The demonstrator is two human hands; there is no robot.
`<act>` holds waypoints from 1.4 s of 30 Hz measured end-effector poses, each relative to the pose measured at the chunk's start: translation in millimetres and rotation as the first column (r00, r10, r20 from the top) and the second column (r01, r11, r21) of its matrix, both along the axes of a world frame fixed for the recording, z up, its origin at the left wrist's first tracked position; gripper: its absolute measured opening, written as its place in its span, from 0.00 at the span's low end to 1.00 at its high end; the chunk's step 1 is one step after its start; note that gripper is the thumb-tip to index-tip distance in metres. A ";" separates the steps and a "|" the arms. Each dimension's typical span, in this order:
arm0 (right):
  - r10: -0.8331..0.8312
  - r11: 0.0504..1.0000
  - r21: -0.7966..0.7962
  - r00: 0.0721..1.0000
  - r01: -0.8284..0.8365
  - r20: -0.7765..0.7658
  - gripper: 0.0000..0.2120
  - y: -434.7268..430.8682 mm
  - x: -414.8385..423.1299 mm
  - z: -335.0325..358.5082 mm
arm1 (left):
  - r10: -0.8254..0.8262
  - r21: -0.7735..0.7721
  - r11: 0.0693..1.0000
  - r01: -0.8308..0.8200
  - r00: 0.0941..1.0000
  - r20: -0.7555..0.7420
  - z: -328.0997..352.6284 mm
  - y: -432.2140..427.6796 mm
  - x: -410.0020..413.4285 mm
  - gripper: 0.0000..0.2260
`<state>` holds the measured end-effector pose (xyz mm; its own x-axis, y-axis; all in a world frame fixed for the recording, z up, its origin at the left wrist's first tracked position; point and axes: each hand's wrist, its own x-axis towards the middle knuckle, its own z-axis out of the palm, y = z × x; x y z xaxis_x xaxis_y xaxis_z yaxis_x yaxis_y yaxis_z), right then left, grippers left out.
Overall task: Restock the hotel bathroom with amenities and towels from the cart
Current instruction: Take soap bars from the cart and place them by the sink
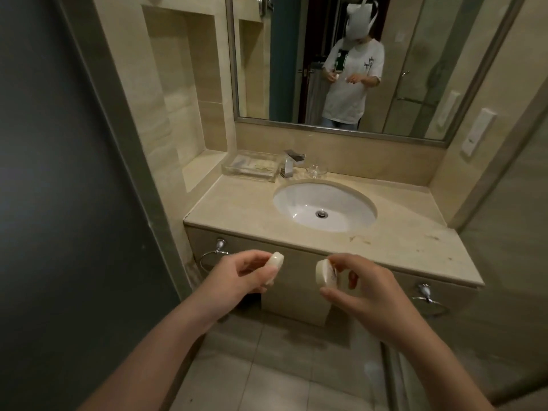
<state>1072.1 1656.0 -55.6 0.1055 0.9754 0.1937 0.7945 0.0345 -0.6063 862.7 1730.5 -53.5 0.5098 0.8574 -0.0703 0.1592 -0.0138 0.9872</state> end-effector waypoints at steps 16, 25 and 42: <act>-0.112 0.992 -0.059 0.994 0.111 -0.013 0.16 243.1 57.2 -0.5 | -0.015 -0.288 0.955 0.070 0.982 0.187 -19.7 296.9 63.0 0.10; -0.147 0.983 -0.113 0.989 0.144 -0.021 0.17 342.7 139.4 -22.3 | -0.063 -0.299 0.949 0.105 0.987 0.144 -37.7 394.9 153.4 0.10; -0.008 0.967 -0.254 0.988 -0.032 -0.154 0.14 530.5 343.3 -91.0 | 0.032 -0.245 0.968 -0.054 0.995 -0.093 -102.5 536.3 358.9 0.13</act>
